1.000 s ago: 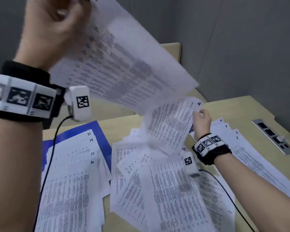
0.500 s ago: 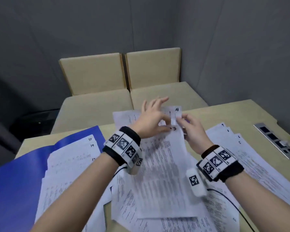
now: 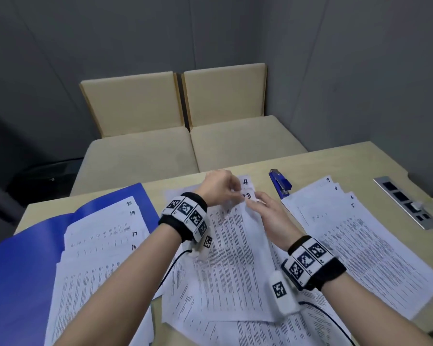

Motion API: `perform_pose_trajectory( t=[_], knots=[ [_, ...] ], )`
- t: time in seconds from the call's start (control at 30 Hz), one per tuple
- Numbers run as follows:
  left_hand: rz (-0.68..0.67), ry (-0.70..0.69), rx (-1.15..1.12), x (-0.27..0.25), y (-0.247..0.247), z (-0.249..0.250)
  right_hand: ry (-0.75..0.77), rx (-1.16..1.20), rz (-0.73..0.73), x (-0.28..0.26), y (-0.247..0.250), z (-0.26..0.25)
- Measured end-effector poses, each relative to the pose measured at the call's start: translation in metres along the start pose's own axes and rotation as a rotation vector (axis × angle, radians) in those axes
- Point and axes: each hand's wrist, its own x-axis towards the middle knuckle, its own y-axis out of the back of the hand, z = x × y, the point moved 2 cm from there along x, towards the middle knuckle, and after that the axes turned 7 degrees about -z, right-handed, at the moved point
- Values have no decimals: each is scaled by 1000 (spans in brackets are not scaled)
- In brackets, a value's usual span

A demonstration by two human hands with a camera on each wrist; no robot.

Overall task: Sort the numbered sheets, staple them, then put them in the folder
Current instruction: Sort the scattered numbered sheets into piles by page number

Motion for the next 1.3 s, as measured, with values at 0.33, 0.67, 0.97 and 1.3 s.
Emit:
perform_pose_trajectory(
  t=[0.33, 0.67, 0.97, 1.3],
  knots=[
    [153, 211, -186, 35, -59, -66, -233, -425, 341, 15, 43, 48],
    [-220, 338, 244, 99, -112, -100, -436, -518, 424, 26, 90, 118],
    [135, 47, 365, 111, -101, -101, -421, -450, 377, 30, 101, 124],
    [388, -159, 422, 55, -39, -86, -431, -345, 364, 35, 107, 131]
  ],
)
